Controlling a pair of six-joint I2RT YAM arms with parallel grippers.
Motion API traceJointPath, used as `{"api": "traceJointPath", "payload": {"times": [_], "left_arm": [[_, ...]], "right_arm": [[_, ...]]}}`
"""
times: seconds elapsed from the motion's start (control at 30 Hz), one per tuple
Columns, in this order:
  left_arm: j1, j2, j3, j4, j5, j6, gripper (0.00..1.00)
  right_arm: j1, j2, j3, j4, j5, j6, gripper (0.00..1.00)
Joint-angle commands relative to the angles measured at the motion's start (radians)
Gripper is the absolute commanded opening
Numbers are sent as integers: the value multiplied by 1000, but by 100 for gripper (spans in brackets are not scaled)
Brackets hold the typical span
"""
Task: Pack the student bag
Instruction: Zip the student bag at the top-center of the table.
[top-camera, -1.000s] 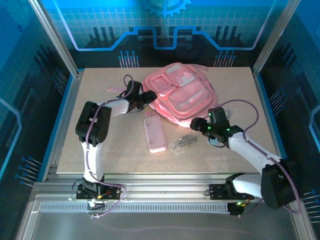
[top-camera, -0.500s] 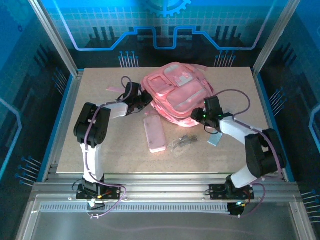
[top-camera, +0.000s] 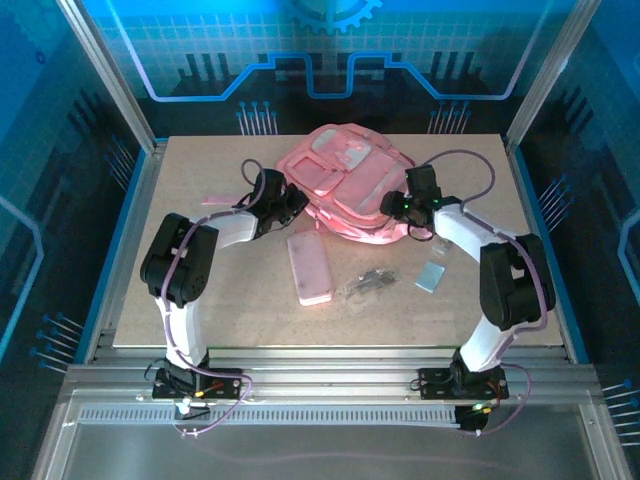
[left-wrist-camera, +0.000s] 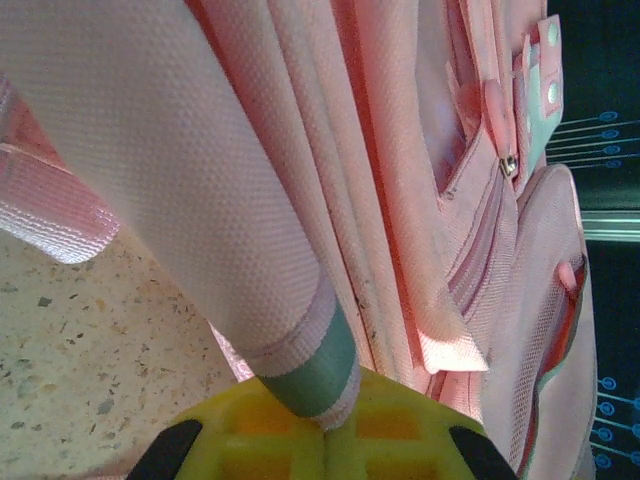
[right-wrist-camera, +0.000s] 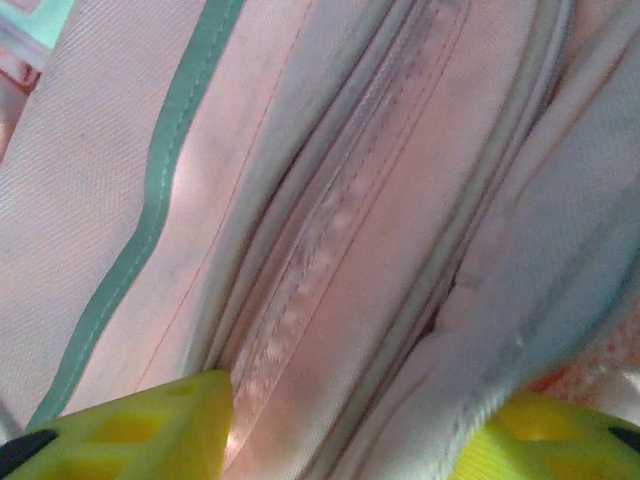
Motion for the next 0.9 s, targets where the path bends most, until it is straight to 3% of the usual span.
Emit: {"api": "traceJointPath", "payload": {"times": [0.0, 0.13, 0.37, 0.53, 0.67, 0.87], "left_arm": [[-54, -83, -15, 112, -25, -43, 0], [-89, -126, -30, 129, -131, -31, 0], [-101, -121, -5, 150, -133, -61, 0], [-105, -123, -6, 146, -134, -80, 0], [-106, -128, -6, 132, -134, -85, 0], [-105, -147, -23, 122, -139, -105, 0]], "right_arm": [[30, -150, 16, -86, -20, -86, 63], [94, -256, -12, -174, 10, -105, 66], [231, -326, -63, -126, -19, -54, 59], [330, -231, -64, -15, -21, -32, 47], [378, -130, -41, 68, -43, -16, 44], [431, 22, 8, 135, 24, 17, 40]]}}
